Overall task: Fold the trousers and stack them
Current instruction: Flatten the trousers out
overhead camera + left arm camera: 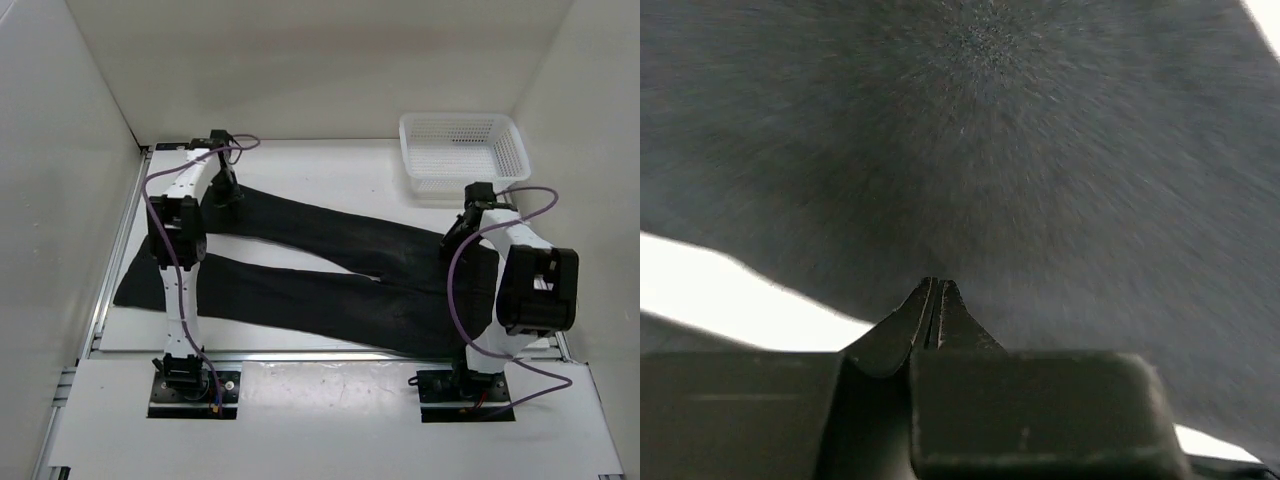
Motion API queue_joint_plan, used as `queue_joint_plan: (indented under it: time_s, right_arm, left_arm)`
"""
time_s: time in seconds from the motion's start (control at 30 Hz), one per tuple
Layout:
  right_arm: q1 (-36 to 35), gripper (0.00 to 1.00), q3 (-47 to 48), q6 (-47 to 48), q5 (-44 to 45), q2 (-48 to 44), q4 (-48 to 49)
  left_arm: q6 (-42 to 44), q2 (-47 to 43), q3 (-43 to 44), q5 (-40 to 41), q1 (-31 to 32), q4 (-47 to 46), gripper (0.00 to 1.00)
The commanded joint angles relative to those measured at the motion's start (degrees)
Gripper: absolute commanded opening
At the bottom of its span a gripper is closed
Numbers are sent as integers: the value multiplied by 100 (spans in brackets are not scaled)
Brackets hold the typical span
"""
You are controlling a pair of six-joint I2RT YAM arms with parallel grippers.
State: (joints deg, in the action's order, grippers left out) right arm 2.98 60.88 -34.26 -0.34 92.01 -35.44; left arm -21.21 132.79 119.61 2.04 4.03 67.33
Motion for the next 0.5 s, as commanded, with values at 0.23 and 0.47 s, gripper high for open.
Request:
queue_joint_plan:
  time_s: [0.23, 0.47]
  right_arm:
    - [-95, 22, 783, -660, 403, 1547, -251]
    - [-149, 22, 1847, -775, 754, 2330, -533]
  left_arm:
    - [3, 378, 88, -37, -122, 8, 10]
    - [73, 984, 746, -441, -122, 86, 10]
